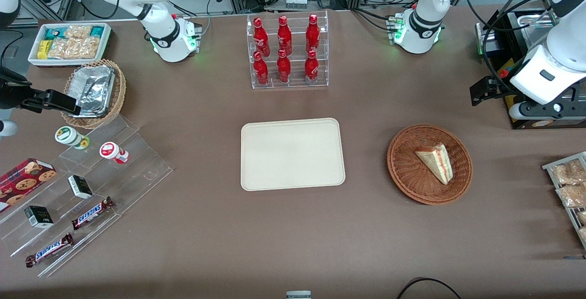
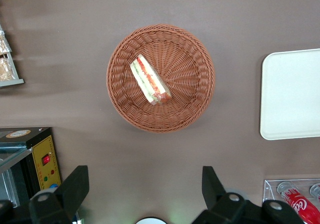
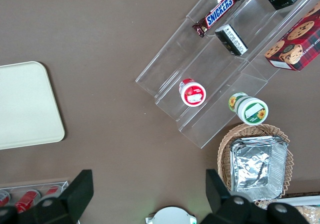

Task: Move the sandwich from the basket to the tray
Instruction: 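Move the left gripper down over the wrapped sandwich in the wicker basket, then lower the open left gripper around the sandwich and close it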

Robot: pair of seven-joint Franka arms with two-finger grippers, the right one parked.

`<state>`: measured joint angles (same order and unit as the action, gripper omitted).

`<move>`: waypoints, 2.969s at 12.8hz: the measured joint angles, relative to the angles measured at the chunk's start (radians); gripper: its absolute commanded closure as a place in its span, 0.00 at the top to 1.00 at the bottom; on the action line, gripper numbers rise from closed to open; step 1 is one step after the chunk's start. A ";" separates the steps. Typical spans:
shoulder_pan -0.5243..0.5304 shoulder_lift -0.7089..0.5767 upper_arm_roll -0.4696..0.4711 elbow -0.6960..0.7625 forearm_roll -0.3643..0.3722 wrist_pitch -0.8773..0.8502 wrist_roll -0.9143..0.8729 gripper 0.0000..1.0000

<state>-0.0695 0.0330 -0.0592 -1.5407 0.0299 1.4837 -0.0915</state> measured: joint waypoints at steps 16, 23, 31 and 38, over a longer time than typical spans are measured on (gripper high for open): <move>0.006 0.046 0.001 -0.439 -0.012 0.511 0.000 1.00; 0.010 0.051 0.008 -0.569 -0.012 0.672 -0.105 1.00; 0.026 0.070 0.015 -0.642 -0.012 0.806 -0.547 1.00; 0.038 0.156 0.015 -0.652 -0.014 0.887 -0.576 1.00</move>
<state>-0.0317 0.1894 -0.0443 -2.1929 0.0162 2.3709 -0.6678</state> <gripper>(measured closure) 0.000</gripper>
